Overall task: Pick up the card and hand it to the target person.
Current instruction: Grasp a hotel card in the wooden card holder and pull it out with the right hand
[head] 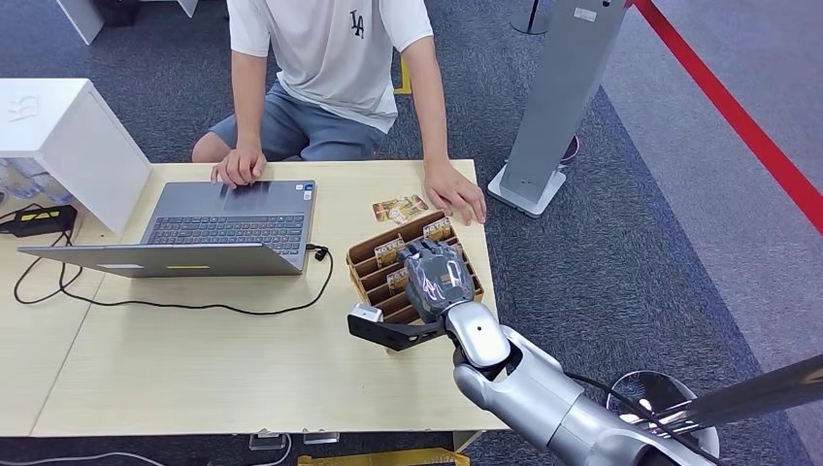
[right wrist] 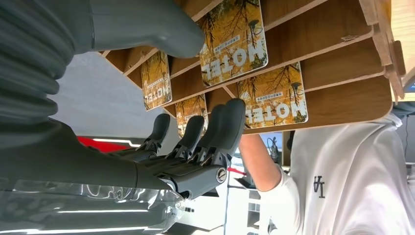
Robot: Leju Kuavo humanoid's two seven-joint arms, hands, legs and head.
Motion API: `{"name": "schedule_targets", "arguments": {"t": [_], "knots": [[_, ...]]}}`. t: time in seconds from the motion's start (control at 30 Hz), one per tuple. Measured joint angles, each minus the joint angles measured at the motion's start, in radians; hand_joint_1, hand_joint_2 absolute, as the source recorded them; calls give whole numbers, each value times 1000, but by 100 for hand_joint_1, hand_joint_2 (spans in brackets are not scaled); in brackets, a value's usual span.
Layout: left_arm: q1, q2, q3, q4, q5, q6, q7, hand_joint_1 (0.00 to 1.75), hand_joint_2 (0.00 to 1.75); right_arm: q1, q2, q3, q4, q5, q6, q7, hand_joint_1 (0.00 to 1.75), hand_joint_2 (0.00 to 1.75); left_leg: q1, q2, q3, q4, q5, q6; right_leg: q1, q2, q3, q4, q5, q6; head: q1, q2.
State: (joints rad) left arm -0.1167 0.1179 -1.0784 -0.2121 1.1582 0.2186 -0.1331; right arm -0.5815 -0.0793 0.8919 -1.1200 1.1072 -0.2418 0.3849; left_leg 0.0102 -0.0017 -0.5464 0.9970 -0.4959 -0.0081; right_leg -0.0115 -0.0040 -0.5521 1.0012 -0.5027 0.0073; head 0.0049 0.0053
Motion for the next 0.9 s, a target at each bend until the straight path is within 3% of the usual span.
{"name": "schedule_targets", "arguments": {"t": [0.47,0.67,0.73,0.9], "knots": [[-3,0,-1,0,0,0,5,0,0,1,6,0,21,-25,1,-25,82,175,0,0,0,0,0,0,0,0,0,0,0,0,0,0],[-3,0,-1,0,0,0,6,0,0,1,20,1,49,-29,-5,-38,75,175,0,0,0,0,0,0,0,0,0,0,0,0,0,0],[-3,0,0,0,0,0,6,0,0,1,23,1,56,-31,-6,-40,82,175,0,0,0,0,0,0,0,0,0,0,0,0,0,0],[-3,0,0,0,5,0,6,0,0,-1,29,1,70,-33,-13,-41,126,175,0,0,0,0,0,0,0,0,0,0,0,0,0,0]]}}
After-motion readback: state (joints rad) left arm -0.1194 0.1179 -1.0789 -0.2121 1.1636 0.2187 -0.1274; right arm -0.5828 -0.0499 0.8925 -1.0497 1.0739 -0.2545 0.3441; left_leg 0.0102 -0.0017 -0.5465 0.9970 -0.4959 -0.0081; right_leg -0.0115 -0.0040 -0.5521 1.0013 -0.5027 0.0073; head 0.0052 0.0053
